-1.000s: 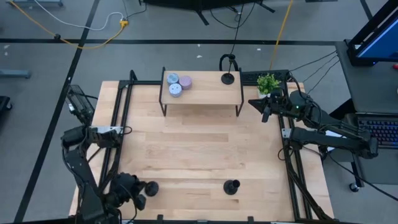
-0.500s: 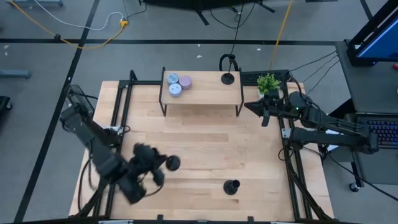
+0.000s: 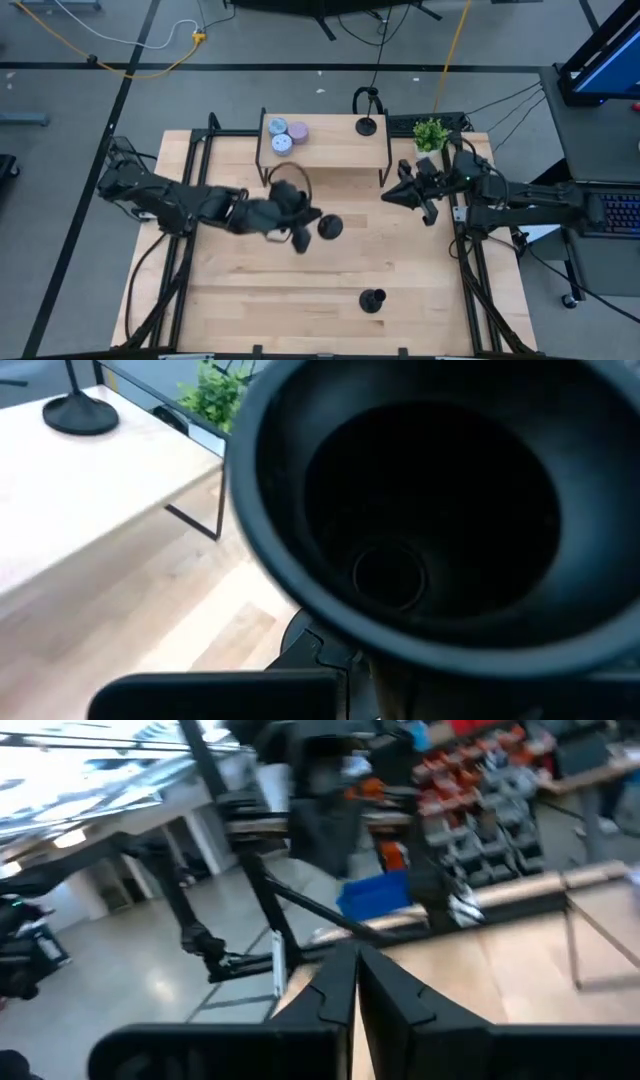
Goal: Pick & Place candle stick holders
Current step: Put the left black candle holder on the shelf
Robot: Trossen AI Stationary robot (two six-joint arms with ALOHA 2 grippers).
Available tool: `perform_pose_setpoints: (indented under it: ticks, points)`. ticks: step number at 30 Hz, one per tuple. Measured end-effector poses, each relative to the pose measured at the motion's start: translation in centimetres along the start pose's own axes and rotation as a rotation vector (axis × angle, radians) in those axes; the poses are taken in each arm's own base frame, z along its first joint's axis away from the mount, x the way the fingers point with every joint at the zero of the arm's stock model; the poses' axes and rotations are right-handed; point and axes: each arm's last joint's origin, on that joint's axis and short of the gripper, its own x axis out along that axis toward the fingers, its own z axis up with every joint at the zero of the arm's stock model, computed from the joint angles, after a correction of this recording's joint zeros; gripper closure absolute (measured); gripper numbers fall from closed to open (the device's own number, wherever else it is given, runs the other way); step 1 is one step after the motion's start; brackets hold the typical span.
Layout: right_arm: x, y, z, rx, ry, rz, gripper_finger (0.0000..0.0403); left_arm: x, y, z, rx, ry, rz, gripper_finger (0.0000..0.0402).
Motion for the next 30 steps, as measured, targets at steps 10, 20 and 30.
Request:
perform_pose_setpoints:
  ticks: [10, 20, 30]
  points:
    - [4.5, 0.5, 1.3, -0.096, 0.003, 0.102, 0.034, 1.4, 2.1, 1.5, -0.043, 0.033, -0.021, 0.0388]
    - [10.1, -1.1, 3.4, -0.136, 0.16, 0.055, 0.0239, 1.8, 2.9, 1.7, -0.022, 0.135, -0.122, 0.0388]
    - [13.2, -2.0, 4.6, -0.143, 0.174, 0.083, 0.0189, 2.0, 3.3, 1.9, -0.027, 0.186, -0.19, 0.0388]
